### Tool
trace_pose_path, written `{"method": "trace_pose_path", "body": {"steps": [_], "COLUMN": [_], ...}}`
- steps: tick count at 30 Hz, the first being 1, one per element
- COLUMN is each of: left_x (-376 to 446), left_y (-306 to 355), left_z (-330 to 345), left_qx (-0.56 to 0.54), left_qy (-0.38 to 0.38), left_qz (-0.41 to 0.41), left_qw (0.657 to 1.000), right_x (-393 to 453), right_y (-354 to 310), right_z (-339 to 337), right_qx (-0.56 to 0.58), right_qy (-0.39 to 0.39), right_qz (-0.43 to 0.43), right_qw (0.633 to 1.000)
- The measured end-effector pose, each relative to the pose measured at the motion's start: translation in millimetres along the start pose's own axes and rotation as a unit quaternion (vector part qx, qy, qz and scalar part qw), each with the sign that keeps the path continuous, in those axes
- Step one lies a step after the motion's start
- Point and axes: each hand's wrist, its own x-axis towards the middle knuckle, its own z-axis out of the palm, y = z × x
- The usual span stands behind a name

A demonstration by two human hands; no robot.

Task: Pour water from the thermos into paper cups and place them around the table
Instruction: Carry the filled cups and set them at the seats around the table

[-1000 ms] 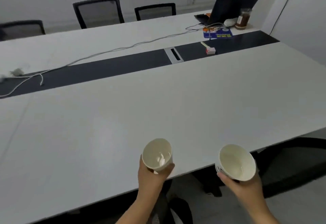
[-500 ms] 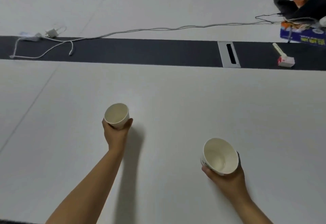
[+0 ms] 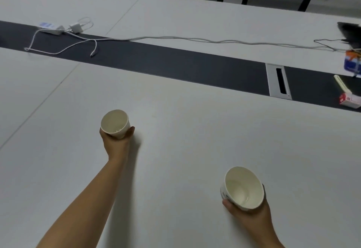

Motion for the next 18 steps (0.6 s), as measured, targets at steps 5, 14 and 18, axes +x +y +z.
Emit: {"method": "trace_pose_path", "body": {"steps": [5, 14, 18], "left_x": [-50.4, -239.4, -285.6], "left_y": [-9.2, -25.0, -30.3], "left_z": [-8.6, 42.6, 98.3], "left_qx": [0.005, 0.275, 0.419], "left_qy": [-0.031, -0.36, -0.432], "left_qz": [-0.028, 0.217, 0.293], "left_qw": [0.999, 0.865, 0.743], "right_x": [2.1, 23.2, 45.0], "right_y": [3.0, 30.5, 60.3], "right_z": [-16.0, -124.9, -185.4], "right_qx": [0.01, -0.01, 0.028], "right_qy": [0.017, 0.167, 0.234], "right_qz": [0.002, 0.03, 0.048], "right_qw": [1.0, 0.985, 0.971]}}
